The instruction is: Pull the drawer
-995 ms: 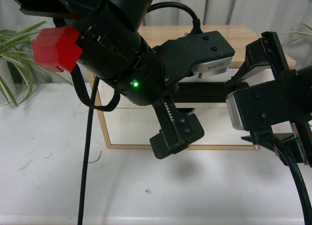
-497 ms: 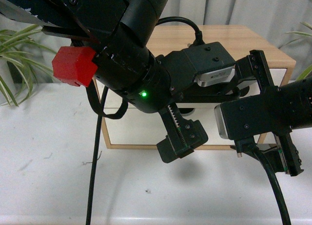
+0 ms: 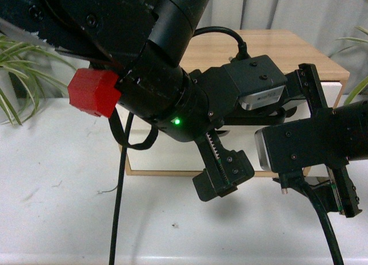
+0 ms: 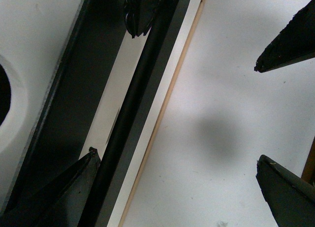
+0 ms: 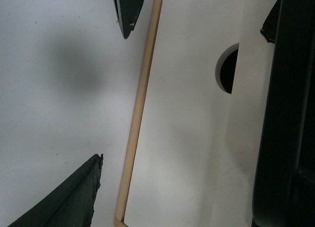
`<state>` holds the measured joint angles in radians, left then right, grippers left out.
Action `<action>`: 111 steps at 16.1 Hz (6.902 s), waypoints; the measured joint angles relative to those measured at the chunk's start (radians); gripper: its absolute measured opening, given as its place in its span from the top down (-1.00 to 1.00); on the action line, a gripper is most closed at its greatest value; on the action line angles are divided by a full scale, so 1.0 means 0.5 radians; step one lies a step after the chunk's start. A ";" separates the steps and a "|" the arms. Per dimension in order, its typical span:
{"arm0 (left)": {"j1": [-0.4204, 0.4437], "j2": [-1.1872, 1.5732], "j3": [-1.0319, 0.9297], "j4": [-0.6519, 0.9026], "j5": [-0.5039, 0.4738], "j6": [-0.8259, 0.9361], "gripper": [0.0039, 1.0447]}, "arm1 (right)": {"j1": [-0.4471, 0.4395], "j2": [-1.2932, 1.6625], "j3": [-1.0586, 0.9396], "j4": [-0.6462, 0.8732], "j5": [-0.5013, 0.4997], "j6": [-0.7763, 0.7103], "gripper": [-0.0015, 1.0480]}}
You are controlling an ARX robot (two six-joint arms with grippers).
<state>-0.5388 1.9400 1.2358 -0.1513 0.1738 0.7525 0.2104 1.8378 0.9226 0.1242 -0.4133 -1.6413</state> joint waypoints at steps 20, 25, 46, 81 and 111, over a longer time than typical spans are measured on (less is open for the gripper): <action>-0.172 -0.496 -0.681 0.147 0.072 -0.187 -0.88 | 0.225 -0.642 -0.629 -0.198 0.157 0.121 -0.87; -0.143 -0.649 -0.715 0.105 0.143 -0.306 -0.88 | 0.247 -0.742 -0.608 -0.372 0.159 0.195 -0.87; 0.633 -1.174 -0.713 0.671 -0.015 -1.555 -0.88 | -0.363 -1.006 -0.250 0.114 0.382 2.717 -0.87; 1.077 -3.261 -2.452 0.913 -0.349 -1.527 0.97 | -0.421 -3.129 -1.820 0.298 0.826 3.256 0.96; 1.078 -3.861 -2.451 0.295 -0.348 -1.526 -0.88 | -0.421 -3.668 -1.819 -0.256 0.828 3.263 -0.87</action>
<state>0.0002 0.0093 0.0101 -0.0036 -0.0002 -0.0105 -0.0002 0.0036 0.0132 -0.0036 0.0006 -0.0097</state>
